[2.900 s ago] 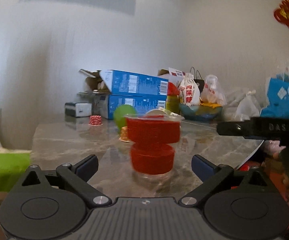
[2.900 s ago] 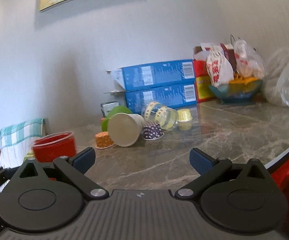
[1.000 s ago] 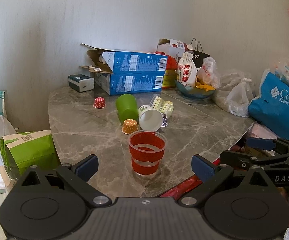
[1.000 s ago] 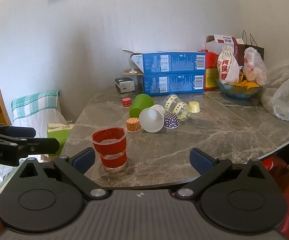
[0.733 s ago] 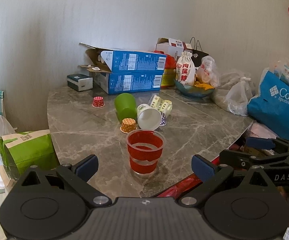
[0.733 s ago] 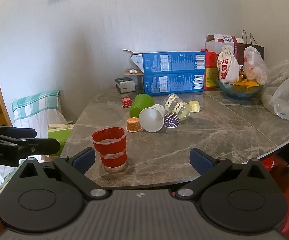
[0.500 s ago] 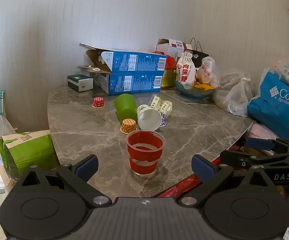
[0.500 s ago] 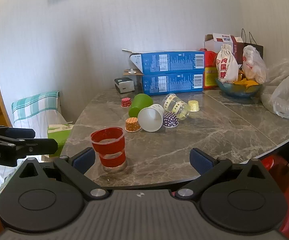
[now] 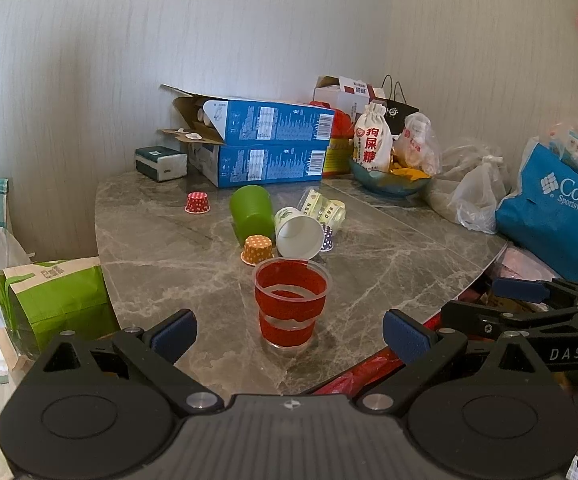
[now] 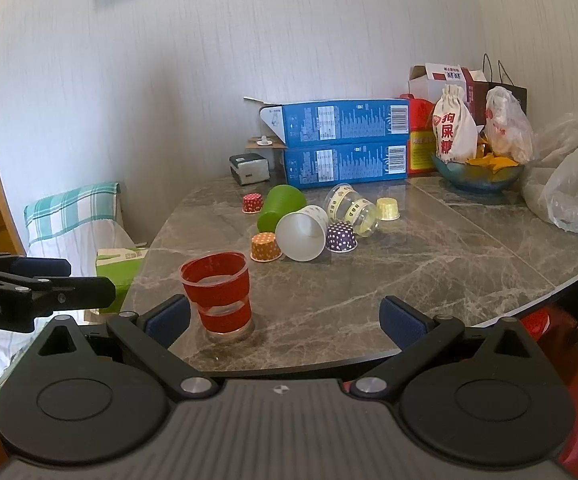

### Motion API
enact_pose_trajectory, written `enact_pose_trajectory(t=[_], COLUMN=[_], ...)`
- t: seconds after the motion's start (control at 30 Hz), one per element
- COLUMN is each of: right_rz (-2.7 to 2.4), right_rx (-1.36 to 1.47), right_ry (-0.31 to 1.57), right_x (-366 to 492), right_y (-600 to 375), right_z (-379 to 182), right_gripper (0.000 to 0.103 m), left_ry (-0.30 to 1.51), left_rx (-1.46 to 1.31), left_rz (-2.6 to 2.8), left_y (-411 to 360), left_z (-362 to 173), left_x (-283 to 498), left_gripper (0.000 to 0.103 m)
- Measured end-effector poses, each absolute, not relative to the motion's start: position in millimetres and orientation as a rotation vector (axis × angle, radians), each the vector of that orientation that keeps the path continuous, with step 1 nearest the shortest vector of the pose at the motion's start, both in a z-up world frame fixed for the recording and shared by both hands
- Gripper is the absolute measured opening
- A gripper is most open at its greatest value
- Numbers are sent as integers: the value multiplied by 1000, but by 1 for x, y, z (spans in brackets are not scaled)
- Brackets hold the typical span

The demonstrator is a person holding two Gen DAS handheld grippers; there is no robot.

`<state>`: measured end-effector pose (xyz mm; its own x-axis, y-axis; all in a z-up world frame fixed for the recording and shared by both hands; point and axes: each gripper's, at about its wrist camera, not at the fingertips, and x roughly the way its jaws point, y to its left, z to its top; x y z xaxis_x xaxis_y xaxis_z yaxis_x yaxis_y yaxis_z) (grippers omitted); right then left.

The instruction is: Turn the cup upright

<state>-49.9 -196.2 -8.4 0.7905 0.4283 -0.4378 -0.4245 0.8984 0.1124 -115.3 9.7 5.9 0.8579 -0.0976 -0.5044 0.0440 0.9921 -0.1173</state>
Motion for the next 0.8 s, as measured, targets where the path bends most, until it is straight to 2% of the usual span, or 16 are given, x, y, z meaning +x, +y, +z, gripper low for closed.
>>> enact_pose_trajectory(t=[0.8], right_rz=[460], right_rx=[11], right_ry=[489], right_x=[-47], right_y=[-195], right_z=[-12], right_gripper=[102], left_ry=[542], left_rx=[-107], left_rz=[-79], left_y=[9], left_z=[1], left_x=[-112], left_gripper=[101])
